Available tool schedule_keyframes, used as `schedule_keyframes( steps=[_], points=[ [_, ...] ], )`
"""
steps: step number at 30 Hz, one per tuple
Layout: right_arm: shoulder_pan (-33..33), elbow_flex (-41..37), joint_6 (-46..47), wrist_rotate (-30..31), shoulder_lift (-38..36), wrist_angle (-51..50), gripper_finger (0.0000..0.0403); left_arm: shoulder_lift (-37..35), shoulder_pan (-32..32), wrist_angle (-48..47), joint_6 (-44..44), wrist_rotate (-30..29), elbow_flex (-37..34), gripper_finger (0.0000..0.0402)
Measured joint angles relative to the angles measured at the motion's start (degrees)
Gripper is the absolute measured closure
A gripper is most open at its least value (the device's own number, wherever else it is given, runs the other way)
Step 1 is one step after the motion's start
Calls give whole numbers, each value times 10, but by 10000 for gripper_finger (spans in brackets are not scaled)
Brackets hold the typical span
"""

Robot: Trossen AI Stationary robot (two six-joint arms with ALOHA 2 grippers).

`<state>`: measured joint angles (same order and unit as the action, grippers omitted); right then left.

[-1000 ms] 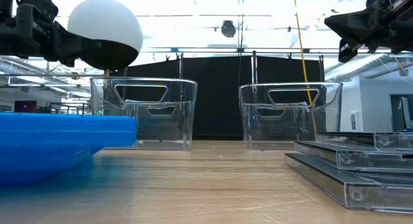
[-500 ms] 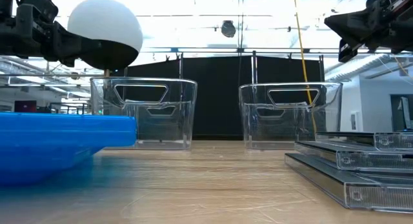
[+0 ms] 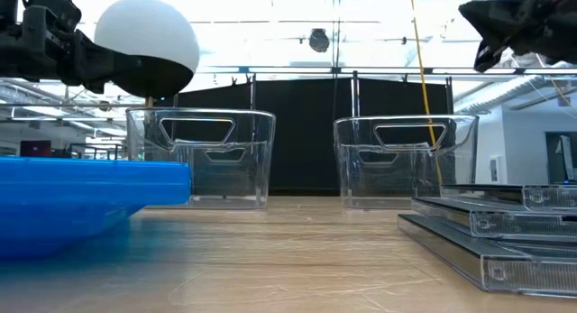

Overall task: Pick & place jewel cases by type
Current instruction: Put the black CD case into the right transparent bin

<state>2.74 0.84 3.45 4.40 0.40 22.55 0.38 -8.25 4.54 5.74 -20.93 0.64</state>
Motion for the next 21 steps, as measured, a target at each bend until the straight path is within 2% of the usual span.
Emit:
schedule_keyframes(
  steps=[5,7,10,14,18,21],
  points=[
    [0,34,-30,1,13,-19,403,0,0,0,0,0,0,376],
    [0,64,-36,5,34,-86,402,0,0,0,0,0,0,376],
    [0,132,-24,34,80,-135,397,0,0,0,0,0,0,376],
    [7,223,-9,51,171,-257,383,0,0,0,0,0,0,376],
    [29,337,-12,105,250,-399,365,0,0,0,-1,0,0,376],
    [54,405,-11,106,314,-485,354,0,0,0,-2,0,0,376]
  ],
)
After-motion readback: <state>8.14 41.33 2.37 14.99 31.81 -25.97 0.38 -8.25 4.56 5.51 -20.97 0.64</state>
